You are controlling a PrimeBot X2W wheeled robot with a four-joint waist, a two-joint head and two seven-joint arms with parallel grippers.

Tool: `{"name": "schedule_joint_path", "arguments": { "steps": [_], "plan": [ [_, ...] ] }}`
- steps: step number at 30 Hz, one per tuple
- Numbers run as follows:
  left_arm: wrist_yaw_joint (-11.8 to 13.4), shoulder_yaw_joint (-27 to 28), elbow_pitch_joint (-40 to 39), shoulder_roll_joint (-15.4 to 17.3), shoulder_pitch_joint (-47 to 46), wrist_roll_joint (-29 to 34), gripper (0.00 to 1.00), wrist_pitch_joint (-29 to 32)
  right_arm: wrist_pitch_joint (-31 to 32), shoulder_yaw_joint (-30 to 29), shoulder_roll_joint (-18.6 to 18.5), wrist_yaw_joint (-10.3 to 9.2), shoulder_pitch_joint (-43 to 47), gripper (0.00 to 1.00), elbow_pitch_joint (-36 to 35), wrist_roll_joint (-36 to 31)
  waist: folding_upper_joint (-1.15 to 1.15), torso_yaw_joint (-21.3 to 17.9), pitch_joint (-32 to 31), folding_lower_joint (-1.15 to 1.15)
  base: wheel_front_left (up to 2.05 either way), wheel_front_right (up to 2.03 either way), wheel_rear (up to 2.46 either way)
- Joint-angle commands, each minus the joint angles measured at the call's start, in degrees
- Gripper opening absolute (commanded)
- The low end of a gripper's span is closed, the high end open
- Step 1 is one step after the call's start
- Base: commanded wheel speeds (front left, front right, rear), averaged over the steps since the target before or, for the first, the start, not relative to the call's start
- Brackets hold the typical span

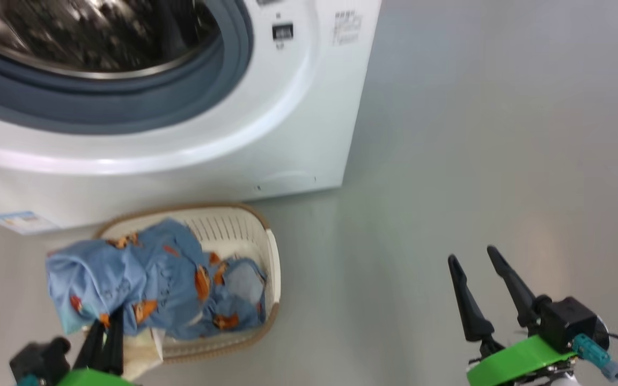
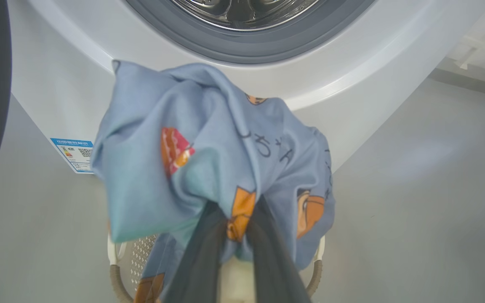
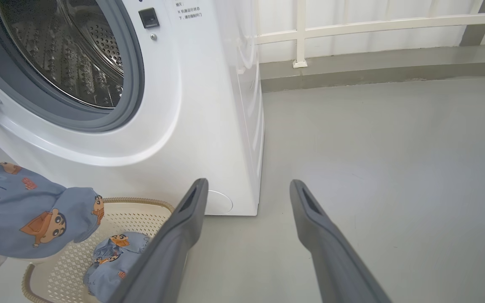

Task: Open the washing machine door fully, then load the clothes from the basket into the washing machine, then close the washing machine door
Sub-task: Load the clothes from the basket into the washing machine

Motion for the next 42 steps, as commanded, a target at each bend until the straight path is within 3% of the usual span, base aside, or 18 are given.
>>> {"name": "schedule_joint_path", "arguments": {
  "steps": [1,17,42],
  "plan": [
    [-0.1,2.9,-2.0,0.4,1.2,1.3,0.0,-0.8,-0.3,1.3,0.1,0.16,1.1,1.0,-0.8,0.0,0.0,1.0,-6.2,0.0,0.0,0.0,0.0],
    [0.0,6.6,-10.7,-5.2,13.1,10.1,0.0,-0.8,-0.3,-0.8,0.1,0.16,7.4,1.0,1.4,-0.6,0.0,2.0,-18.5,0.0,0.0,0.0,0.0],
    [0.2,7.3,-15.1,-6.4,17.4,11.8,0.0,-0.8,-0.3,-0.4,-1.4,0.16,5.1,1.0,3.9,-1.6,0.0,3.2,-21.7,0.0,0.0,0.0,0.0]
  ]
}}
